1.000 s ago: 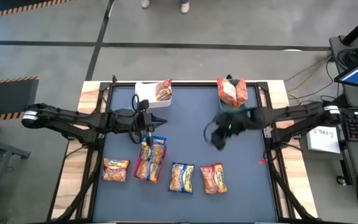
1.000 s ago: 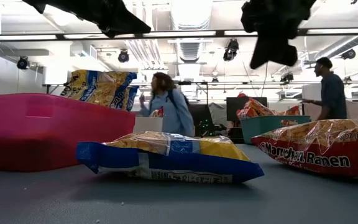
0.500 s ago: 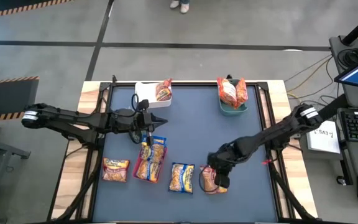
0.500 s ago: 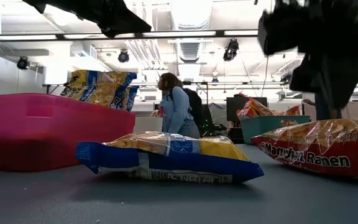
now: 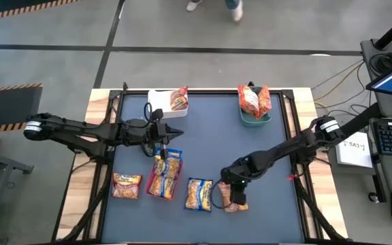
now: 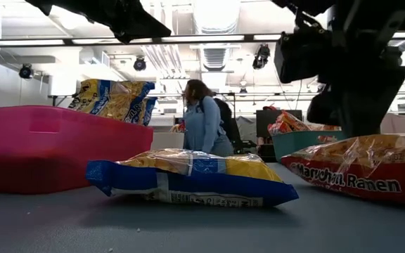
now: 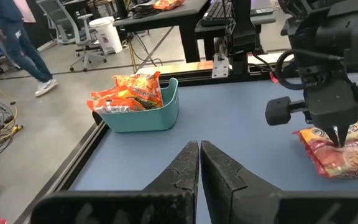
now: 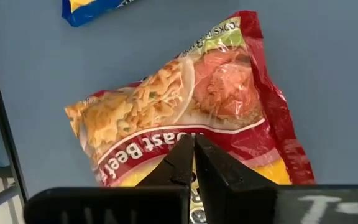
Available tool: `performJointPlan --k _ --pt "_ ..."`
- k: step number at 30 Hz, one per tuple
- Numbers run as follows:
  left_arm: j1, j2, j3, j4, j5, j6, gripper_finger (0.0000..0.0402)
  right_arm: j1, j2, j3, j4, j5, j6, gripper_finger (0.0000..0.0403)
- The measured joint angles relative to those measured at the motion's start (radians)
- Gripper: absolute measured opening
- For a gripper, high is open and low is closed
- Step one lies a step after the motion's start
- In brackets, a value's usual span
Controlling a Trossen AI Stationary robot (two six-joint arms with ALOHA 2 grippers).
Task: Sort Maruchan noodles
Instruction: Put the right red noodle pack into the white bin
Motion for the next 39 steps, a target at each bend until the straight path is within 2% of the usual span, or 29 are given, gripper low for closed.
performJointPlan --k 9,17,22,26,32,39 --pt "0.000 0.017 -0.001 0.015 0.000 -0.003 0.0000 -0.066 0.023 -0.003 0.057 0.020 -0.104 0.0009" --pt "0.000 0.051 -0.001 0.031 0.007 -0.027 0.0000 -0.180 -0.010 0.000 0.059 0.227 -0.258 0.0008" --pt "0.000 0.103 -0.001 0.089 0.009 -0.027 0.0000 -0.254 -0.016 0.014 0.045 0.270 -0.308 0.0008" --pt "0.000 0.127 -0.001 0.099 0.017 -0.027 0.0000 -0.270 -0.063 0.024 -0.019 0.194 -0.299 0.0008" --pt "0.000 0.130 -0.001 0.121 0.016 -0.008 0.0000 -0.230 -0.104 0.010 -0.024 -0.159 -0.190 0.0008" --pt "0.000 0.129 -0.001 0.142 0.016 0.018 0.0000 -0.092 -0.018 -0.016 -0.025 -0.181 -0.155 0.0008"
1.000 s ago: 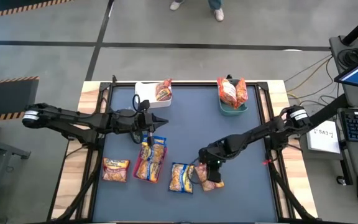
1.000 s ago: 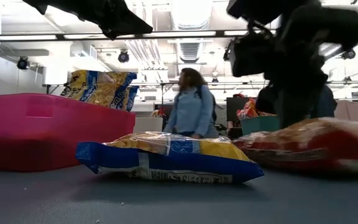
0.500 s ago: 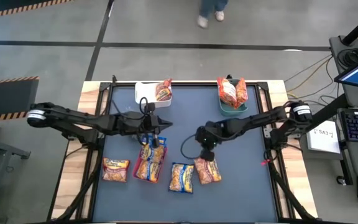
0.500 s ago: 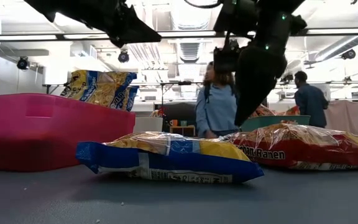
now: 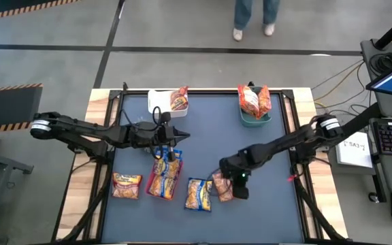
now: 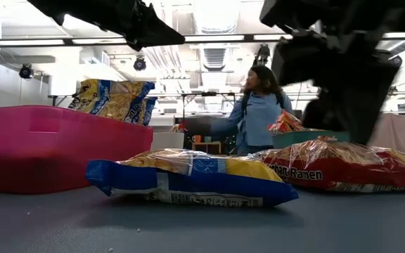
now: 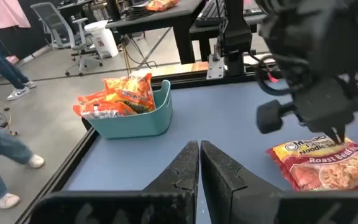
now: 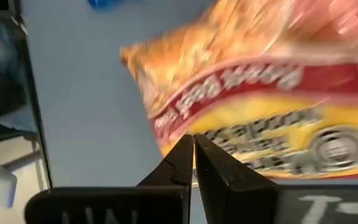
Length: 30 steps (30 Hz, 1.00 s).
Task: Sort Maruchan noodles
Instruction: Put the right red noodle pack into the white bin
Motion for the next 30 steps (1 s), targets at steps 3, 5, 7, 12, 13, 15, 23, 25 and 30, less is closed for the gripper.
performJointPlan --k 3,5,7,12,13,15,23,25,30 --pt "0.000 0.000 0.000 0.000 0.000 0.001 0.0000 0.032 0.050 0.003 0.010 -0.012 0.024 0.0008" --pt "0.000 0.000 0.000 0.000 0.000 0.002 0.0000 0.039 0.076 0.004 0.023 -0.013 0.026 0.0008" --pt "0.000 0.000 0.000 0.000 0.000 0.002 0.0000 0.037 0.089 0.004 0.028 0.001 0.031 0.0008" --pt "0.000 0.000 0.000 0.000 0.001 -0.001 0.0000 -0.012 0.060 0.004 0.029 0.161 -0.002 0.0008" --pt "0.000 0.000 0.000 0.000 0.001 -0.001 0.0000 -0.030 0.047 0.004 0.028 0.219 -0.022 0.0008" --pt "0.000 0.000 0.000 0.000 0.001 -0.001 0.0000 -0.061 0.028 0.003 0.025 0.353 -0.057 0.0008" --pt "0.000 0.000 0.000 0.008 0.002 -0.006 0.0000 -0.142 -0.092 -0.003 0.003 0.401 -0.144 0.0008" --pt "0.000 0.005 0.000 0.018 0.002 0.000 0.0000 -0.143 -0.135 -0.013 -0.001 0.400 -0.136 0.0008" --pt "0.000 0.054 0.001 0.084 0.002 0.021 0.0000 -0.137 -0.271 -0.097 0.026 0.440 -0.067 0.0008"
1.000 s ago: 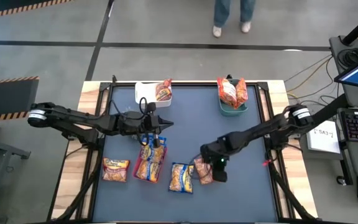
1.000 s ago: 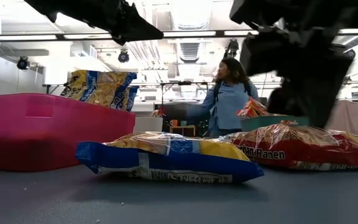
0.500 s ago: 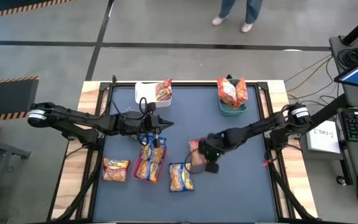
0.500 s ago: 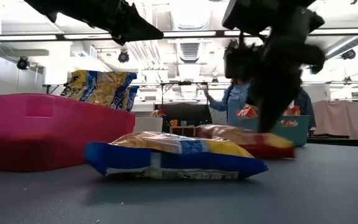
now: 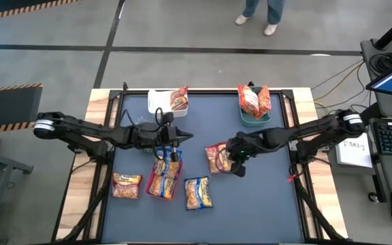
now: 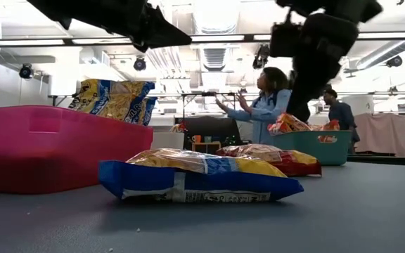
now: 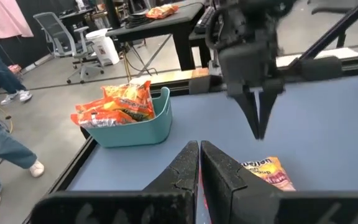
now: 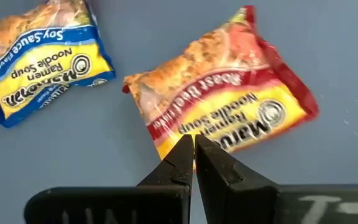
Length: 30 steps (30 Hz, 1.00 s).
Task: Sort Maruchan noodles
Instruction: Put the right red noodle pack into the white bin
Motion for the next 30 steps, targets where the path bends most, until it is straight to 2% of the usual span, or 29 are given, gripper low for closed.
performJointPlan --k 7,13,16,22,27,30 --pt "0.000 0.126 0.064 0.026 0.008 0.039 0.0000 0.003 -0.179 -0.270 0.272 0.024 0.198 0.0008" --pt "0.002 0.263 0.159 -0.005 0.052 0.092 0.0000 0.002 -0.251 -0.443 0.440 0.023 0.376 0.0008" --pt "0.009 0.322 0.191 -0.017 0.089 0.094 0.0000 0.002 -0.266 -0.479 0.450 0.024 0.437 0.0008" --pt "0.016 0.441 0.238 -0.026 0.250 0.094 0.0000 0.002 -0.262 -0.489 0.472 0.023 0.560 0.0009" --pt "0.016 0.526 0.288 -0.049 0.277 0.095 0.0000 0.000 -0.255 -0.489 0.473 0.023 0.631 0.0014" --pt "0.018 0.558 0.312 -0.060 0.277 0.104 0.0000 0.000 -0.250 -0.489 0.477 0.022 0.660 0.0033"
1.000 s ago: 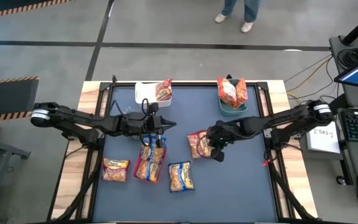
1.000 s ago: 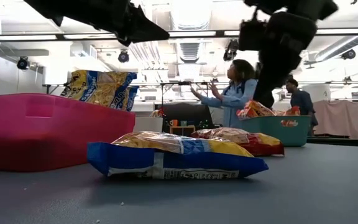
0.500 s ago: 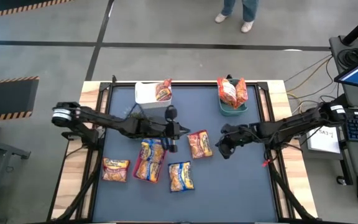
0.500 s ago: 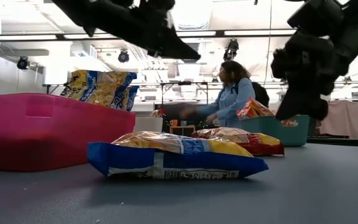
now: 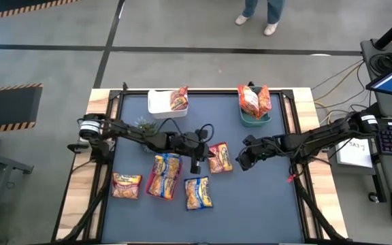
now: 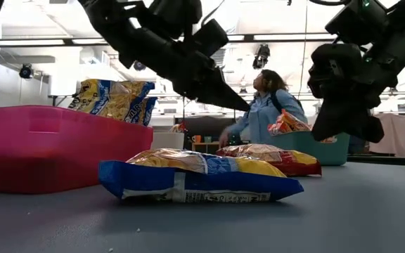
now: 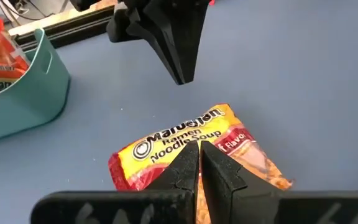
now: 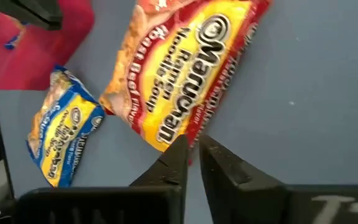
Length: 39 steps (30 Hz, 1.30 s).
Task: Sort Maruchan noodles
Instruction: Put the right red noodle pack into the white bin
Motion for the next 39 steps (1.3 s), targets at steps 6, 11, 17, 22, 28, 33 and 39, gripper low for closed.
performJointPlan --k 6,11,17,22,28,33,39 --pt "0.017 0.030 0.027 -0.036 0.001 0.012 0.0000 0.000 0.003 0.000 0.001 0.008 0.044 0.0095" --pt "0.051 0.031 0.057 -0.036 0.001 0.016 0.0000 -0.004 0.003 0.000 0.003 0.062 0.028 0.0144" --pt "0.076 0.050 0.155 -0.274 0.012 0.064 0.0000 -0.014 0.010 0.000 0.014 0.080 0.058 0.0189" --pt "0.071 0.096 0.228 -0.403 0.074 0.076 0.0000 -0.013 0.075 -0.002 0.097 0.079 0.060 0.0219" --pt "0.073 0.135 0.244 -0.403 0.106 0.080 0.0000 -0.013 0.205 0.006 0.319 0.078 -0.092 0.0234" --pt "0.072 0.162 0.245 -0.440 0.107 0.097 0.0000 -0.019 0.240 0.013 0.324 0.075 -0.088 0.0228" --pt "0.083 0.184 0.246 -0.381 0.019 0.094 0.0000 -0.022 0.182 0.013 0.231 0.072 -0.071 0.0233"
